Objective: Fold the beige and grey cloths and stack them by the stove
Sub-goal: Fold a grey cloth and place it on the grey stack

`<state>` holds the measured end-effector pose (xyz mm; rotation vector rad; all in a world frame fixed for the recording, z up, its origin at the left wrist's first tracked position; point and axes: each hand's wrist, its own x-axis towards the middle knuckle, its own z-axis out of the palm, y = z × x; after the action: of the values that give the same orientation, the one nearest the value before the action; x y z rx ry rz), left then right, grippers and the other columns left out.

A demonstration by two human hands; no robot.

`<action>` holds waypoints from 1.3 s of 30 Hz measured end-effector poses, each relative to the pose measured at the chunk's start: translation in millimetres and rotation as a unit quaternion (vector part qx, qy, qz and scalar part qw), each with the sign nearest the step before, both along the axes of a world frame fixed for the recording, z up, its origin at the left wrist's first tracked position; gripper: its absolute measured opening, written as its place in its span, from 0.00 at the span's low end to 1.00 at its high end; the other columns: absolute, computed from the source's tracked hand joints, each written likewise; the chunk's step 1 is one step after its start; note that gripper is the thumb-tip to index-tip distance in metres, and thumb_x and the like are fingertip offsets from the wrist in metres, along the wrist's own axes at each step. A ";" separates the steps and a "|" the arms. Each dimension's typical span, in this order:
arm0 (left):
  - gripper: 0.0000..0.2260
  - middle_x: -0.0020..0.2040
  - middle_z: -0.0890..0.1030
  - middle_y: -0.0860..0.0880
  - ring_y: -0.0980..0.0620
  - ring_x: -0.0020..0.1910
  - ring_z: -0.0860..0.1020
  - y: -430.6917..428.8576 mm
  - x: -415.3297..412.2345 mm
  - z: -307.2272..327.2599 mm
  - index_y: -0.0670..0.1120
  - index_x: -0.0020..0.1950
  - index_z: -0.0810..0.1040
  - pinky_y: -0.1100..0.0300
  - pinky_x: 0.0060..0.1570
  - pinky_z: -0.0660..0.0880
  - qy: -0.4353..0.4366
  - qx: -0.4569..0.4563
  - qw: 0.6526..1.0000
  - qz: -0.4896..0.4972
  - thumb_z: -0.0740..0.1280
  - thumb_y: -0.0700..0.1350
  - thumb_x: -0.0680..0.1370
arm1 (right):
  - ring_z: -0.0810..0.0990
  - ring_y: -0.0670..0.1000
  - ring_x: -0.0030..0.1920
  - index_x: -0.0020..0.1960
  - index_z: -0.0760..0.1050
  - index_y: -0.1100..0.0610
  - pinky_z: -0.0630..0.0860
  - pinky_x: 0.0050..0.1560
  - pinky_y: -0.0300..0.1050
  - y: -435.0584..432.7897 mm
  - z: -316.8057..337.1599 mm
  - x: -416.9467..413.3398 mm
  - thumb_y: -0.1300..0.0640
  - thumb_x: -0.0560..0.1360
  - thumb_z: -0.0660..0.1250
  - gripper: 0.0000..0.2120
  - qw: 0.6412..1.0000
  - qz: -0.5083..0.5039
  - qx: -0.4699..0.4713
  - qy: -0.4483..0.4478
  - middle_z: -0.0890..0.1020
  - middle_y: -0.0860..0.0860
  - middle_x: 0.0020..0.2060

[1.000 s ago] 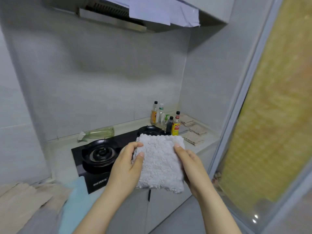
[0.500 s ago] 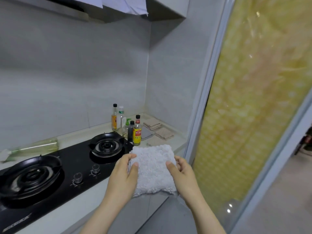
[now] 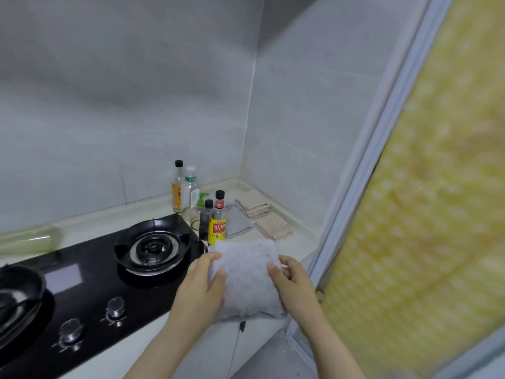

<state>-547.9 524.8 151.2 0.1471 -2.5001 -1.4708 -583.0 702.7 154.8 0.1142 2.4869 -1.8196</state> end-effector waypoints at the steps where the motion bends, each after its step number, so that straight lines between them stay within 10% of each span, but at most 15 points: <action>1: 0.14 0.65 0.71 0.55 0.61 0.53 0.70 2.0 -14.3 -4.9 0.53 0.66 0.68 0.63 0.54 0.63 -0.005 -0.006 1.000 0.004 0.59 0.45 0.80 | 0.77 0.55 0.64 0.68 0.70 0.53 0.75 0.63 0.55 2.4 -5.8 -17.5 0.46 0.78 0.65 0.22 1.000 0.011 0.010 0.001 0.79 0.54 0.62; 7: 0.15 0.58 0.73 0.54 0.67 0.43 0.70 18.3 -92.1 -39.7 0.53 0.66 0.69 0.77 0.42 0.64 -0.032 -0.008 0.998 0.059 0.61 0.44 0.80 | 0.77 0.49 0.55 0.68 0.68 0.54 0.73 0.45 0.33 20.4 -37.8 -121.6 0.50 0.80 0.62 0.19 0.995 0.086 0.045 -0.006 0.78 0.52 0.59; 16: 0.17 0.55 0.74 0.53 0.61 0.47 0.73 37.5 -158.3 -101.2 0.52 0.67 0.69 0.74 0.42 0.66 -0.109 0.028 0.984 0.140 0.62 0.42 0.79 | 0.78 0.51 0.42 0.60 0.73 0.56 0.72 0.40 0.39 21.5 -86.0 -216.2 0.58 0.79 0.63 0.10 0.980 0.172 0.064 -0.077 0.79 0.61 0.48; 24: 0.18 0.62 0.71 0.54 0.70 0.47 0.69 30.4 -177.4 -175.6 0.50 0.68 0.68 0.70 0.48 0.65 -0.212 0.064 0.964 0.147 0.61 0.41 0.79 | 0.69 0.44 0.32 0.44 0.70 0.53 0.65 0.31 0.31 7.8 -167.4 -245.1 0.59 0.78 0.63 0.05 0.958 0.200 0.128 -0.159 0.71 0.48 0.33; 39: 0.18 0.64 0.63 0.51 0.57 0.54 0.70 19.3 -185.9 -194.4 0.46 0.70 0.69 0.71 0.55 0.65 -0.288 0.105 0.939 0.157 0.62 0.38 0.79 | 0.76 0.42 0.43 0.69 0.70 0.57 0.73 0.42 0.34 -7.0 -185.3 -256.7 0.61 0.79 0.62 0.18 0.944 0.224 0.192 -0.151 0.77 0.47 0.47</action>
<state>-733.8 544.1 -43.2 1.1083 -2.5381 -1.7286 -839.6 695.7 -30.5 -0.1375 2.3617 -1.0474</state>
